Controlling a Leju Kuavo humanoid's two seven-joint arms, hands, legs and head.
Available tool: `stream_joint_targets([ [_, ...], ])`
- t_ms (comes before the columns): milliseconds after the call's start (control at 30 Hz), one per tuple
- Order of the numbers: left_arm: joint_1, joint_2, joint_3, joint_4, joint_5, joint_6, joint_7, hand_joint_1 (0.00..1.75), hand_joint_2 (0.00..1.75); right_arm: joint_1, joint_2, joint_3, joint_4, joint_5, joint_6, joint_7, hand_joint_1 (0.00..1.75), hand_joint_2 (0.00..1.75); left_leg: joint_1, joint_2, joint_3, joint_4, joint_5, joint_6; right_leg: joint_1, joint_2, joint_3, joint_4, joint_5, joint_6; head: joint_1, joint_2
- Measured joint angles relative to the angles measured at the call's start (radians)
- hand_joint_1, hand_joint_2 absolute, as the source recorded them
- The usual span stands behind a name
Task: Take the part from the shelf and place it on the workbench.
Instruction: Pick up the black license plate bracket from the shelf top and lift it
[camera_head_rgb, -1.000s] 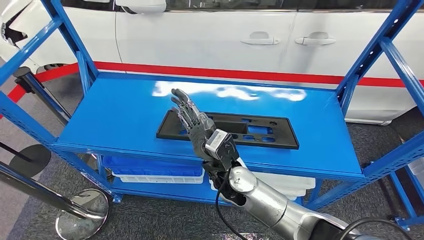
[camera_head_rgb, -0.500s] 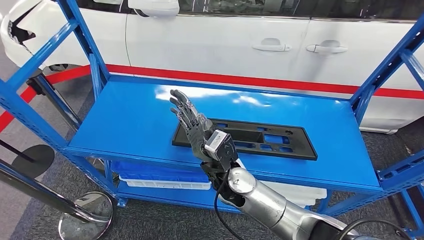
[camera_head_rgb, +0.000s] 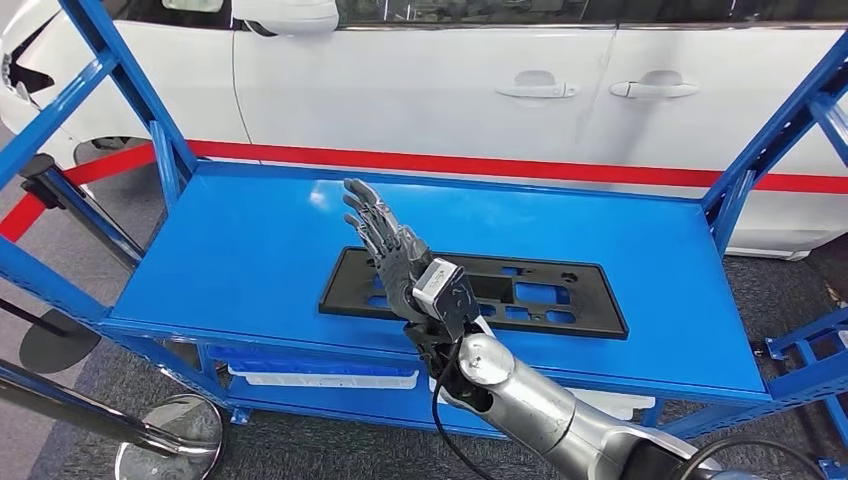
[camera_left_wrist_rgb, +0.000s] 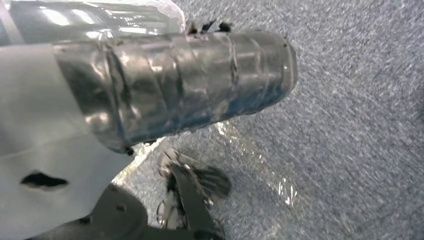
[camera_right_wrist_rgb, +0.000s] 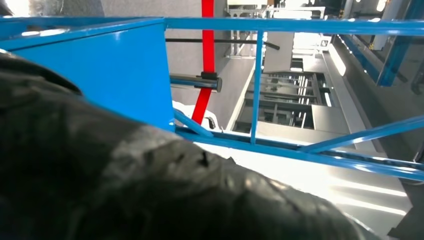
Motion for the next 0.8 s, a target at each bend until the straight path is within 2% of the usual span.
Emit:
stream_joint_targets([
  [33, 0.000, 0.001, 0.000, 0.000, 0.000, 0.000, 0.000, 0.00, 0.00, 0.000, 0.000, 0.000, 0.000, 0.000, 0.000, 0.000, 0.00, 0.00, -0.005, 0.000, 0.027, -0.069, 0.038, 0.011, 0.001, 0.001, 0.006, -0.001, -0.003, 0.001, 0.000, 0.000],
  [67, -0.001, 0.003, 0.000, 0.000, 0.000, 0.000, 0.000, 0.00, 0.00, 0.000, 0.000, 0.000, 0.000, 0.000, 0.000, 0.000, 0.00, 0.00, -0.010, 0.000, 0.049, -0.127, 0.059, 0.020, 0.001, 0.001, 0.009, -0.002, -0.006, 0.004, 0.000, 0.000],
  [100, -0.003, 0.004, 0.000, 0.000, 0.000, 0.000, 0.000, 0.00, 0.00, 0.000, 0.000, 0.000, 0.000, 0.000, 0.000, 0.000, 0.00, 0.00, -0.015, 0.000, 0.063, -0.161, 0.070, 0.028, 0.000, 0.000, 0.010, -0.003, -0.007, 0.007, 0.000, 0.000],
  [200, -0.002, 0.005, 0.000, 0.000, 0.000, 0.000, 0.000, 0.00, 0.00, 0.000, 0.000, 0.000, 0.000, 0.000, 0.000, 0.000, 0.00, 0.00, -0.016, -0.001, 0.080, -0.191, 0.076, 0.040, 0.000, 0.000, 0.014, 0.008, -0.004, 0.023, 0.000, 0.000],
  [267, 0.000, 0.004, 0.000, 0.000, 0.000, 0.000, 0.000, 0.00, 0.00, -0.001, 0.000, 0.000, 0.000, 0.000, -0.001, 0.000, 0.00, 0.00, -0.009, 0.001, 0.097, -0.202, 0.083, 0.046, 0.000, 0.000, 0.007, 0.037, -0.027, 0.031, 0.002, 0.000],
  [300, -0.001, 0.004, 0.000, 0.000, 0.000, 0.000, 0.000, 0.00, 0.00, -0.002, 0.000, 0.000, 0.000, 0.000, -0.001, 0.000, 0.00, 0.00, -0.007, 0.001, 0.103, -0.205, 0.085, 0.048, -0.001, 0.000, -0.008, 0.070, -0.052, 0.034, 0.002, 0.000],
  [367, -0.003, 0.004, 0.000, 0.000, 0.000, 0.000, 0.000, 0.00, 0.00, -0.001, 0.000, 0.000, 0.000, 0.000, -0.001, 0.000, 0.00, 0.00, -0.006, 0.002, 0.101, -0.204, 0.085, 0.048, -0.006, 0.000, -0.067, 0.192, -0.116, 0.043, 0.003, 0.000],
  [400, -0.003, 0.004, 0.000, 0.000, 0.000, 0.000, 0.000, 0.00, 0.00, 0.001, 0.000, 0.000, 0.000, 0.000, -0.001, 0.000, 0.00, 0.00, -0.006, 0.002, 0.100, -0.202, 0.084, 0.048, -0.009, 0.000, -0.097, 0.250, -0.139, 0.049, 0.003, 0.000],
  [433, -0.003, 0.004, 0.000, 0.000, 0.000, 0.000, 0.000, 0.00, 0.00, 0.002, 0.000, 0.000, 0.000, 0.000, -0.001, 0.000, 0.00, 0.00, -0.005, 0.001, 0.100, -0.200, 0.082, 0.046, -0.013, 0.000, -0.117, 0.283, -0.146, 0.054, 0.003, 0.000],
  [467, -0.002, 0.004, 0.000, 0.000, 0.000, 0.000, 0.000, 0.00, 0.00, 0.002, 0.000, 0.000, 0.000, 0.000, -0.001, 0.000, 0.00, 0.00, -0.002, 0.001, 0.100, -0.196, 0.079, 0.043, -0.017, 0.000, -0.117, 0.273, -0.129, 0.058, 0.003, 0.000],
  [500, -0.002, 0.003, 0.000, 0.000, 0.000, 0.000, 0.000, 0.00, 0.00, 0.003, 0.000, 0.000, 0.000, 0.000, -0.001, 0.000, 0.00, 0.00, 0.001, 0.000, 0.101, -0.191, 0.075, 0.039, -0.022, 0.000, -0.098, 0.224, -0.094, 0.061, 0.003, 0.000],
  [533, -0.001, 0.003, 0.000, 0.000, 0.000, 0.000, 0.000, 0.00, 0.00, 0.002, 0.000, 0.000, 0.000, 0.000, -0.001, 0.000, 0.00, 0.00, 0.005, -0.001, 0.100, -0.184, 0.068, 0.033, -0.026, 0.000, -0.068, 0.153, -0.057, 0.065, 0.003, 0.000],
  [567, -0.002, 0.003, 0.000, 0.000, 0.000, -0.001, 0.000, 0.00, 0.00, 0.002, 0.000, 0.000, 0.000, 0.000, -0.001, 0.000, 0.00, 0.00, 0.008, -0.002, 0.099, -0.175, 0.062, 0.027, -0.027, 0.002, -0.045, 0.091, -0.036, 0.067, 0.003, 0.000],
  [600, -0.003, 0.003, 0.000, 0.000, 0.000, -0.001, 0.000, 0.00, 0.00, 0.002, 0.000, 0.000, 0.001, 0.000, -0.001, 0.000, 0.00, 0.00, 0.009, -0.003, 0.094, -0.167, 0.057, 0.020, -0.026, 0.002, -0.031, 0.049, -0.027, 0.062, 0.003, 0.000],
  [633, -0.004, 0.004, 0.000, 0.001, 0.000, -0.001, 0.000, 0.00, 0.00, 0.003, 0.000, 0.000, 0.001, 0.000, -0.001, 0.000, 0.00, 0.00, 0.009, -0.004, 0.089, -0.159, 0.053, 0.014, -0.024, 0.004, -0.027, 0.032, -0.024, 0.055, 0.003, 0.000],
  [700, -0.004, 0.004, 0.000, 0.001, -0.003, -0.007, 0.008, 0.00, 0.00, 0.004, 0.000, 0.000, 0.001, -0.003, 0.000, 0.005, 0.00, 0.00, 0.008, -0.003, 0.084, -0.154, 0.050, 0.004, -0.021, 0.005, -0.031, 0.037, -0.019, 0.032, 0.004, 0.000],
  [767, -0.003, 0.004, -0.001, 0.001, -0.012, -0.026, 0.029, 0.00, 0.00, 0.003, 0.000, 0.000, 0.002, -0.012, 0.003, 0.014, 0.00, 0.00, 0.010, -0.001, 0.079, -0.136, 0.037, -0.005, -0.021, 0.008, -0.026, 0.036, -0.011, 0.020, 0.004, 0.000],
  [800, -0.004, 0.004, -0.003, 0.001, -0.016, -0.038, 0.041, 0.00, 0.00, 0.001, 0.000, 0.000, 0.003, -0.016, 0.006, 0.017, 0.00, 0.00, 0.011, 0.000, 0.065, -0.106, 0.020, -0.009, -0.021, 0.011, -0.023, 0.033, -0.010, 0.016, 0.003, 0.000],
])
